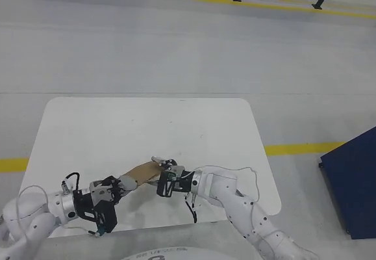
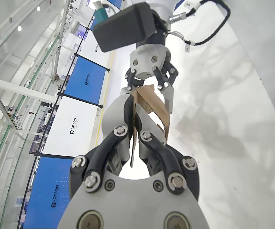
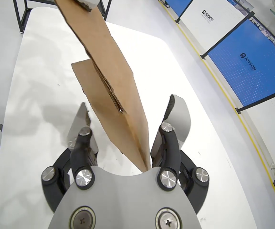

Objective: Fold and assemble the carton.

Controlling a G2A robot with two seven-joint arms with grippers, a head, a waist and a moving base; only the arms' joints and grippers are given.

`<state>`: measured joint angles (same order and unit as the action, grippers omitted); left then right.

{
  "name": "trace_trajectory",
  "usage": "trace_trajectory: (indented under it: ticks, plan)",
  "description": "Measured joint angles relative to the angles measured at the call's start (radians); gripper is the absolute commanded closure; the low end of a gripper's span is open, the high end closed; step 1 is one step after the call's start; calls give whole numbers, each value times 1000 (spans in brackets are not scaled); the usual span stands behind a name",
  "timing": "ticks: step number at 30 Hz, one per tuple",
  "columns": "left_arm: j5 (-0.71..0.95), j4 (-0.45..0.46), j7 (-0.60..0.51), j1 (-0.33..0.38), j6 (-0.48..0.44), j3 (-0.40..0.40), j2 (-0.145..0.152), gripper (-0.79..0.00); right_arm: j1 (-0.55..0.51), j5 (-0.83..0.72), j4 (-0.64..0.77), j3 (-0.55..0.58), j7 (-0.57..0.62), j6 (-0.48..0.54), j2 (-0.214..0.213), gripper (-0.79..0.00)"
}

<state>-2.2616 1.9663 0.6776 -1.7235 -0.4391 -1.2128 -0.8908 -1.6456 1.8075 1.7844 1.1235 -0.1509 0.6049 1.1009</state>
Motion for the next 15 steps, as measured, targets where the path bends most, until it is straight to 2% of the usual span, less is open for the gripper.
trace_trajectory:
  ticks: [1, 5, 6, 7, 12, 15]
  plan:
    - [-3, 1, 2, -1, 0, 0, 1, 0, 1, -4, -1, -1, 12, 1, 0, 0]
    - [-8, 4, 8, -3, -2, -4, 5, 0, 10, -23, 0, -5, 52, 25, -1, 0]
    - [-11, 6, 10, -3, -3, -5, 6, -58, 12, -27, 0, -5, 57, 32, -2, 0]
    - [-15, 9, 15, -4, -5, -6, 7, -779, 13, -33, 0, -4, 63, 38, -3, 0]
    - [13, 15, 53, -15, 29, -26, 12, -785, 15, -52, 0, 2, 73, 38, -5, 0]
    - [67, 7, 97, -36, 81, -81, 17, -785, 8, -72, 3, 18, 60, 49, -10, 0]
